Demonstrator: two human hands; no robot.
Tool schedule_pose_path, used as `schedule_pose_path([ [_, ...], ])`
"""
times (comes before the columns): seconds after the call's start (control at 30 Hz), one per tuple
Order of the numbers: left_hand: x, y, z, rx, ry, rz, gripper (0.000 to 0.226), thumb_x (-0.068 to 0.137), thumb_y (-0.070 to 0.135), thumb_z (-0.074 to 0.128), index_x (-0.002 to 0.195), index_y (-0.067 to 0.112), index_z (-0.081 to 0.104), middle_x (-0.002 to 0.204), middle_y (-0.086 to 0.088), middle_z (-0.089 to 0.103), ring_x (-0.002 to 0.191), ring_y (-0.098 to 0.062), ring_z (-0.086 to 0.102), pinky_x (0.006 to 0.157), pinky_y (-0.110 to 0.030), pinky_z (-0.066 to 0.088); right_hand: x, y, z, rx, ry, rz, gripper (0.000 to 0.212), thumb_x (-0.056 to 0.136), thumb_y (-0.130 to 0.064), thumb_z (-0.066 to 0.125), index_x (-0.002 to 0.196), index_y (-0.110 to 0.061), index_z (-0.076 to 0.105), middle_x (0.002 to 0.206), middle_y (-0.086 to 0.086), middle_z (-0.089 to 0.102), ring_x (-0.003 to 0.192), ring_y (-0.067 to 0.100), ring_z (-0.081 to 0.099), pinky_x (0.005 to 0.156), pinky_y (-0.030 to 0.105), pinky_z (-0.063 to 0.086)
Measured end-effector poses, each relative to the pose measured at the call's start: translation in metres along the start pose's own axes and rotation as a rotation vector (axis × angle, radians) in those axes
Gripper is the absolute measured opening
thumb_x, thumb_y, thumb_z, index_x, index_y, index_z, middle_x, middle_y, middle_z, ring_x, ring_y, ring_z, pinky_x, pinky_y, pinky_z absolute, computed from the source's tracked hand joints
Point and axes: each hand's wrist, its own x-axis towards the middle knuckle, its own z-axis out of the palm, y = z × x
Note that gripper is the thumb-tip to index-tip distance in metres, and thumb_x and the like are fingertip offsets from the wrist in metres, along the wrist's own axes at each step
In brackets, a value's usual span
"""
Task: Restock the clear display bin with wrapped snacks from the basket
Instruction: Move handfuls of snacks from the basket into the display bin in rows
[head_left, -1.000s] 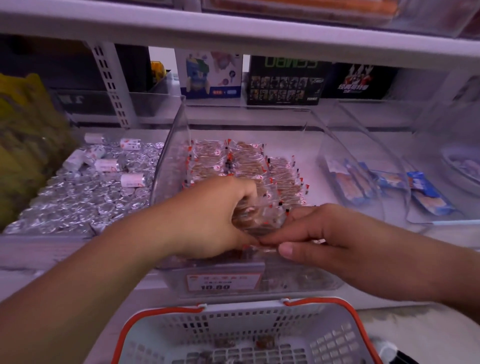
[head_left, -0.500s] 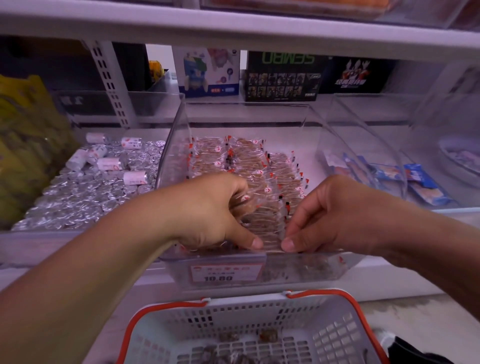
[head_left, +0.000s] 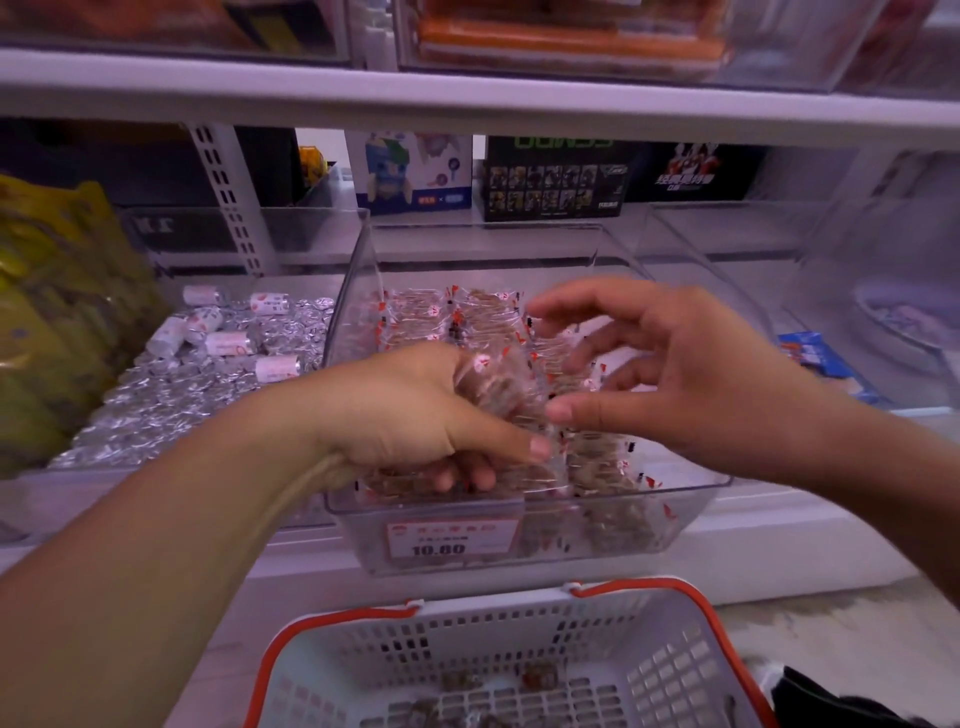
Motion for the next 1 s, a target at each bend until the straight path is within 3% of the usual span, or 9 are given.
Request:
schedule_pose_path([
  [0.1,0.003,0.002,0.008,0.014,0.034,0.0,0.037,0.068,0.013,0.087,0.098,0.01,0.066,0.07,-0.005,0.071,0.061,-0.017,0.067,0.045,-0.024,0.048,-0.001,-0.003,0.007,0.012,-0.064,-0.105,0.05,0.074,-0.028,0.082,0.121,-0.032,0.065,0.108,-0.013,0.069,0.093,0.013,0.066,0.077,0.034,0.058],
  [0.17,0.006,0.004,0.011,0.036,0.096,0.023,0.058,0.062,0.01,0.091,0.111,0.01,0.06,0.085,-0.011,0.075,0.072,-0.028,0.072,0.061,-0.04,0.059,0.0,-0.003,0.008,-0.093,-0.055,-0.141,0.041,0.077,-0.022,0.082,0.116,-0.029,0.069,0.095,-0.011,0.069,0.085,0.011,0.065,0.077,0.03,0.055],
  [0.27,0.008,0.007,0.014,0.002,0.184,0.055,0.063,0.057,0.002,0.091,0.108,0.011,0.055,0.1,-0.022,0.073,0.097,-0.045,0.068,0.087,-0.064,0.052,0.001,-0.006,0.007,-0.339,-0.081,-0.222,0.027,0.077,-0.02,0.08,0.103,-0.023,0.074,0.086,-0.01,0.066,0.076,0.008,0.06,0.072,0.025,0.049],
  [0.4,0.014,0.003,0.008,0.029,0.194,0.123,0.063,0.066,0.013,0.09,0.116,0.02,0.053,0.103,-0.002,0.073,0.093,-0.023,0.072,0.089,-0.044,0.057,0.017,-0.002,-0.016,-0.634,-0.046,-0.114,0.016,0.073,-0.024,0.073,0.089,-0.027,0.072,0.079,-0.009,0.067,0.073,0.011,0.061,0.069,0.029,0.05],
  [0.53,0.024,-0.016,0.001,0.659,0.487,0.213,0.067,0.09,0.052,0.06,0.148,0.028,0.037,0.148,0.001,0.046,0.133,-0.021,0.046,0.11,-0.04,0.04,0.074,0.023,-0.041,-0.943,-0.013,0.035,0.015,0.077,-0.023,0.071,0.091,-0.017,0.071,0.087,0.007,0.069,0.081,0.027,0.062,0.074,0.033,0.052],
  [0.6,0.03,-0.027,0.002,0.855,0.382,0.123,0.067,0.098,0.055,0.04,0.156,0.029,0.019,0.164,0.001,0.017,0.15,-0.025,0.018,0.12,-0.047,0.023,0.102,0.038,-0.035,-1.062,-0.06,0.112,0.013,0.082,-0.027,0.071,0.078,-0.016,0.065,0.086,0.01,0.067,0.075,0.028,0.058,0.07,0.031,0.05],
  [0.67,0.035,-0.035,0.004,0.922,0.253,0.008,0.066,0.101,0.056,0.028,0.157,0.031,0.007,0.166,0.007,0.001,0.152,-0.024,0.004,0.123,-0.047,0.012,0.124,0.052,-0.024,-1.166,-0.068,0.138,0.032,0.086,-0.033,0.071,0.067,-0.016,0.051,0.08,0.008,0.061,0.07,0.026,0.051,0.066,0.029,0.043],
  [0.87,0.039,-0.036,0.001,0.946,0.201,-0.026,0.065,0.101,0.056,0.024,0.158,0.031,0.003,0.165,0.009,-0.005,0.153,-0.022,0.002,0.123,-0.044,0.009,0.158,0.073,-0.004,-1.223,-0.157,0.167,0.018,0.083,-0.018,0.074,0.096,-0.01,0.064,0.101,0.012,0.064,0.085,0.027,0.057,0.068,0.031,0.041],
  [1.0,0.039,-0.036,0.002,0.945,0.2,-0.026,0.065,0.101,0.056,0.025,0.158,0.031,0.003,0.166,0.009,-0.004,0.153,-0.022,0.002,0.123,-0.044,0.01,0.161,0.082,0.0,-1.254,-0.099,0.134,0.024,0.087,-0.035,0.071,0.087,-0.019,0.053,0.071,-0.001,0.042,0.072,0.021,0.047,0.063,0.031,0.038],
])
